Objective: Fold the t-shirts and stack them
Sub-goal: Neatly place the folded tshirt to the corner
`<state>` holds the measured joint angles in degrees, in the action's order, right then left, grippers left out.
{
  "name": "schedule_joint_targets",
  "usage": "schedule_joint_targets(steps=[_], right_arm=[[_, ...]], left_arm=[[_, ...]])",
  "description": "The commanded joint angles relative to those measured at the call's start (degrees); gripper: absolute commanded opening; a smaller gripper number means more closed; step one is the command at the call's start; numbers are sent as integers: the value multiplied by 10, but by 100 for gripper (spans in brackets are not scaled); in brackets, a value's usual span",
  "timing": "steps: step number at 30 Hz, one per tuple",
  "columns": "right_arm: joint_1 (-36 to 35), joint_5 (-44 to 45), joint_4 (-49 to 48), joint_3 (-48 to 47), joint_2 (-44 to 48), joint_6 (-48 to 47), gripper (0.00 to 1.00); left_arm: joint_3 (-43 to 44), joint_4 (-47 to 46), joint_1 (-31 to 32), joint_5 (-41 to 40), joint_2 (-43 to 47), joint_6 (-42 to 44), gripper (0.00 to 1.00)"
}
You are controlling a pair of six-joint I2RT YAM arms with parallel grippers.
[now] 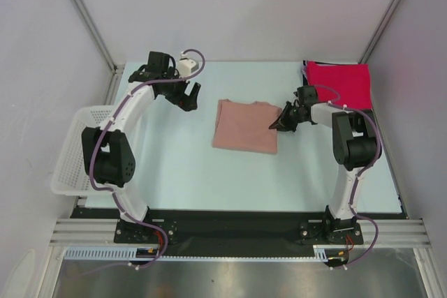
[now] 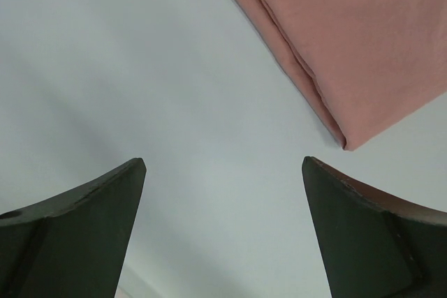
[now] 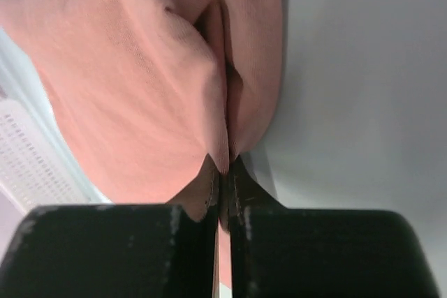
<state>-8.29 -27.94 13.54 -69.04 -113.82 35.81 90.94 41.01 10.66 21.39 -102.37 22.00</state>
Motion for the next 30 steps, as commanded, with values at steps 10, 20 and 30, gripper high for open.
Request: schedule_joint_targets(steps=[10,20,30], right_arm=[[17,202,342,-427,-111,-258,0],[15,471,452,-695,-162,-374,0],[20,568,422,-707,-118,-445,0]], left_arm=[[8,0,-13,-18,59,39,100],[20,7,-18,-31,49,44,100],[21,6,-18,-36,41,46,100]])
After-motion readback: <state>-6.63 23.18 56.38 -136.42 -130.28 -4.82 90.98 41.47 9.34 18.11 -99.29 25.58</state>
